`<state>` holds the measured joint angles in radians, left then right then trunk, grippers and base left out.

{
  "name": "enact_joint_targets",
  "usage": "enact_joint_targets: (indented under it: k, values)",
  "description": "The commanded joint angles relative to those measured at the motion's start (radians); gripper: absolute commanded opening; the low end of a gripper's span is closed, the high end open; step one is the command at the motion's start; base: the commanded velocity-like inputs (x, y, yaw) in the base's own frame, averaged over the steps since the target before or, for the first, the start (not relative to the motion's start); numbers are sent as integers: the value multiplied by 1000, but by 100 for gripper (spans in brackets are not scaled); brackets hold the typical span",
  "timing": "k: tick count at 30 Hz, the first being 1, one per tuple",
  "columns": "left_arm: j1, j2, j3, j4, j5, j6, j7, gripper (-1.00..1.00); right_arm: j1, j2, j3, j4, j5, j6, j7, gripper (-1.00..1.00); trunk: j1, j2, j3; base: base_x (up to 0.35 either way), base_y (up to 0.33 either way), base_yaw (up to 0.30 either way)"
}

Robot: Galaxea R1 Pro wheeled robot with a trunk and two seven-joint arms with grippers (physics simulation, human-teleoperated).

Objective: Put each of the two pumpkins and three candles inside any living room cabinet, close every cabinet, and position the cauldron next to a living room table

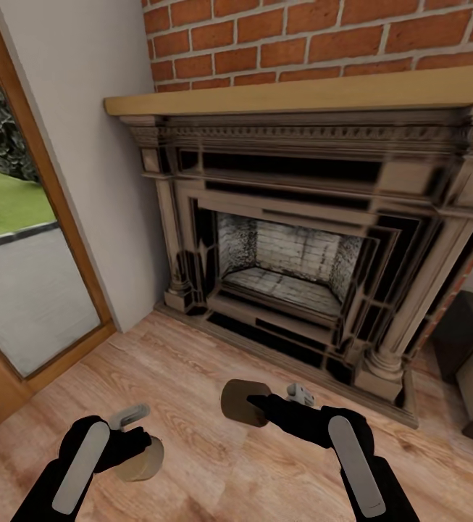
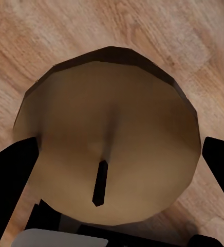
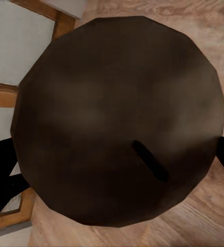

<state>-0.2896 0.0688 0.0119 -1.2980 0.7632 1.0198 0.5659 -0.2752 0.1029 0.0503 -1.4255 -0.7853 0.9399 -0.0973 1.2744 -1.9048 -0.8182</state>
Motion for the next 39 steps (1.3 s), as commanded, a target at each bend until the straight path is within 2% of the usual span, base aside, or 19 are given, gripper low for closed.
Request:
enact_joint_targets:
  k: [1,16,39]
  values:
    - [0,0,0,-1,11,2,9,-100,-1,0,0,-1,-18,2,-10,-100,0,0,-1,0,0,-275]
    - [0,0,0,-1,12,2,9,-100,-1,0,0,-1,-18,-2,-9,-100,0,0,-3,0,0,-276]
    - [0,0,0,-1,12,2,9,-100,-1,0,-4,0,-18,-4,-9,-100,0,0,-22,0,0,-255]
